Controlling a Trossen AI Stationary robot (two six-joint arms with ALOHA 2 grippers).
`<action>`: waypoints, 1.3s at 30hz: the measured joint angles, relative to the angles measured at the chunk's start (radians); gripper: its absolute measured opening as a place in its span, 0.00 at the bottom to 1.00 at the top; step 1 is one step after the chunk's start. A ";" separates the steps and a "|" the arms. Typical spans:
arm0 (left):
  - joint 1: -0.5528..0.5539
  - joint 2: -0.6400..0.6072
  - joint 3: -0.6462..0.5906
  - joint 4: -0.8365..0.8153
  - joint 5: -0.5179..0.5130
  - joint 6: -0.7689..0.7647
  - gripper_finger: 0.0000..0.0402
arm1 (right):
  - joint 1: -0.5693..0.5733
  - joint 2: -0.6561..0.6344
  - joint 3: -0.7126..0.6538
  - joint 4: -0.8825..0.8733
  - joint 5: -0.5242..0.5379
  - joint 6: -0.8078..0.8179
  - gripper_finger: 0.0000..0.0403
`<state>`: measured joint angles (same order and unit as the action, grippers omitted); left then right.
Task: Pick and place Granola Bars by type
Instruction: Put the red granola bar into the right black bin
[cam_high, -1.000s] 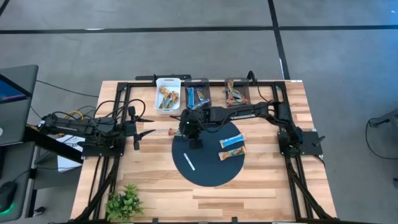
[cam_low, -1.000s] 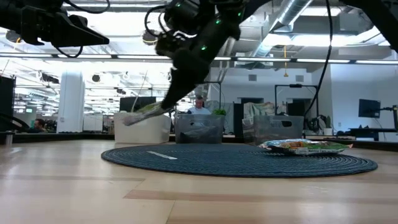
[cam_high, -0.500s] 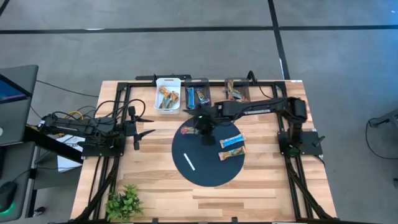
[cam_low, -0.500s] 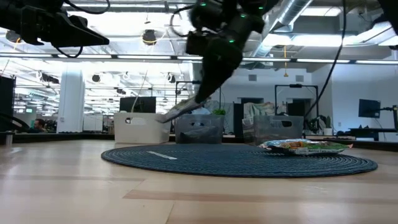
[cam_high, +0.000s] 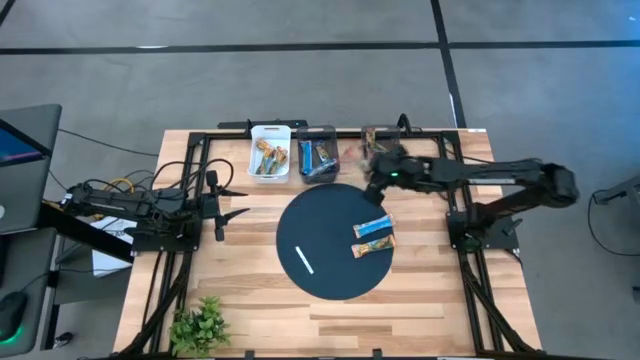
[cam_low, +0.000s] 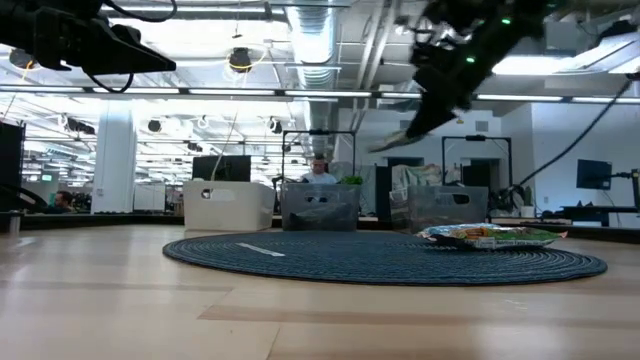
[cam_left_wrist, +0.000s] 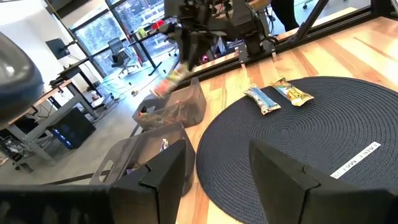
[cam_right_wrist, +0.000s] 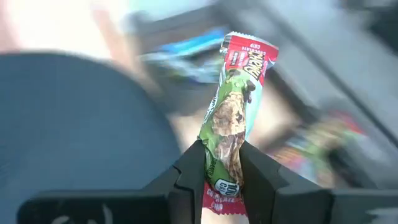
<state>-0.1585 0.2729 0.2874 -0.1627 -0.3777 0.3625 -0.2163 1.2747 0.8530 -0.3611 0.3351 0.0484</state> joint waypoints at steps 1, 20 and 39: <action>0.000 0.000 0.000 0.000 0.000 -0.002 0.43 | -0.011 -0.037 -0.031 0.012 0.044 0.026 0.17; 0.000 0.000 0.000 0.005 0.000 -0.003 0.43 | -0.253 0.028 -0.190 0.230 0.109 0.108 0.17; 0.000 0.018 0.000 0.039 0.001 -0.040 0.43 | -0.323 0.112 -0.189 0.243 0.109 0.036 0.18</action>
<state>-0.1583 0.2913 0.2874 -0.1237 -0.3767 0.3221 -0.5389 1.3868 0.6636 -0.1180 0.4442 0.0844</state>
